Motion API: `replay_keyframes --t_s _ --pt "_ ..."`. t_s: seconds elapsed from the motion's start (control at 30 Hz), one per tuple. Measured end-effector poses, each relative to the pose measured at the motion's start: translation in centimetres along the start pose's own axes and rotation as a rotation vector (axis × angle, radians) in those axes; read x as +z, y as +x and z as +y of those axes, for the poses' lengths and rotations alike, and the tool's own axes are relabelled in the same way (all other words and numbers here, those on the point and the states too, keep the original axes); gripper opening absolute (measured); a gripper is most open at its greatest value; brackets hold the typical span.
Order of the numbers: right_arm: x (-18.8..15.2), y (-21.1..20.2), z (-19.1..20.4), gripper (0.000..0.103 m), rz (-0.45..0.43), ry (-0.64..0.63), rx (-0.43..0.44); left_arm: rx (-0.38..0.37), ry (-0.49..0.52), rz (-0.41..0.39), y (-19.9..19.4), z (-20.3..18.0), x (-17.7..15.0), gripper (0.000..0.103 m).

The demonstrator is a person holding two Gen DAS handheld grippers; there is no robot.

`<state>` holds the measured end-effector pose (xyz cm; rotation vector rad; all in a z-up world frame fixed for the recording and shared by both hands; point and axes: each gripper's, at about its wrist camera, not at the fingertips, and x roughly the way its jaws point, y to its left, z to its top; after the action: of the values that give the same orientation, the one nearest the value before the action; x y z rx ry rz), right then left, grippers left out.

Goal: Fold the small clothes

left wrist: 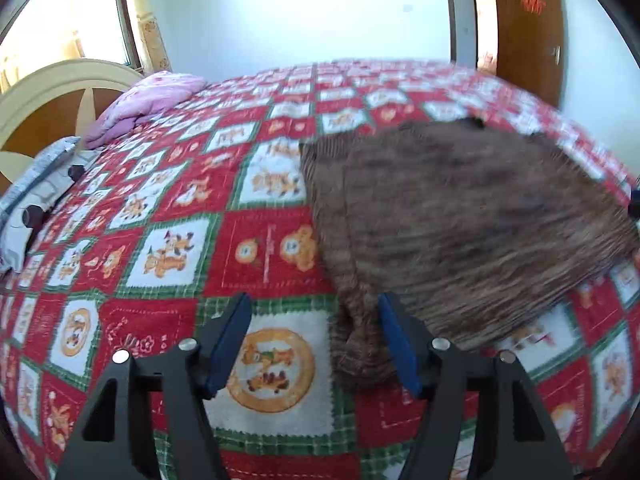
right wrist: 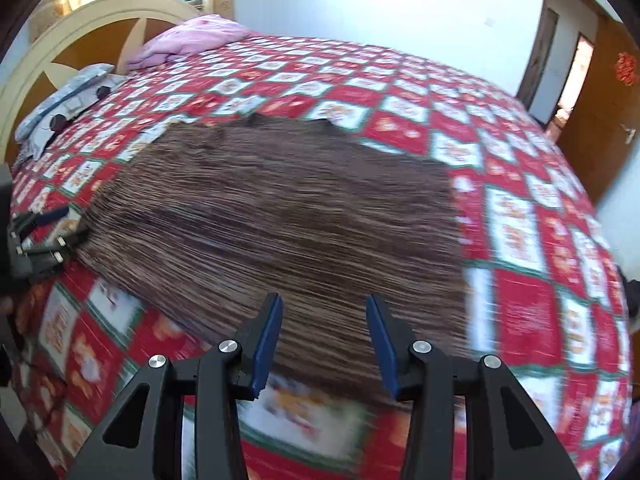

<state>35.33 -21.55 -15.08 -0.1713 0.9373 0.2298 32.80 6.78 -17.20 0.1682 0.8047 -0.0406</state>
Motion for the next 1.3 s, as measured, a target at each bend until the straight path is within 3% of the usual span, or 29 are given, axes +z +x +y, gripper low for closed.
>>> replay_keyframes --t_s 0.13,0.23,0.3,0.43,0.5,0.57,0.7,1.03,1.17,1.3 --pt "-0.4 3.3 3.9 0.045 0.108 -0.064 0.071 0.027 -0.006 0.020 0.6 -0.2 -0.9 0.070" --pt "0.3 2.9 6.8 0.045 0.055 -0.129 0.010 0.012 -0.027 0.022 0.5 0.2 -1.1 0.072" --pt "1.7 2.8 8.2 0.045 0.028 -0.120 0.070 0.006 -0.037 0.019 0.4 0.4 -1.3 0.074" --pt "3.8 3.4 11.4 0.045 -0.055 -0.146 0.102 -0.011 -0.053 0.025 0.5 0.6 -1.3 0.075" --pt "4.1 4.6 12.8 0.045 -0.041 -0.151 0.123 -0.015 -0.054 0.024 0.5 0.6 -1.4 0.075" --pt "3.5 6.5 13.6 0.045 0.028 -0.125 0.145 -0.020 -0.060 0.021 0.5 0.6 -1.4 0.075" --pt "1.3 5.4 14.1 0.045 -0.040 -0.138 0.109 -0.032 -0.073 0.014 0.4 0.9 -1.7 0.076" --pt "0.8 4.1 15.0 0.045 -0.050 -0.198 0.101 -0.055 -0.079 0.005 -0.8 1.7 -2.1 0.076" --pt "-0.1 3.1 16.6 0.045 -0.097 -0.252 0.094 -0.052 -0.084 -0.016 -1.9 3.6 -2.6 0.081" --pt "-0.9 2.3 19.8 0.045 -0.146 -0.372 0.102 -0.003 -0.116 -0.033 -1.9 6.4 -1.3 0.081"
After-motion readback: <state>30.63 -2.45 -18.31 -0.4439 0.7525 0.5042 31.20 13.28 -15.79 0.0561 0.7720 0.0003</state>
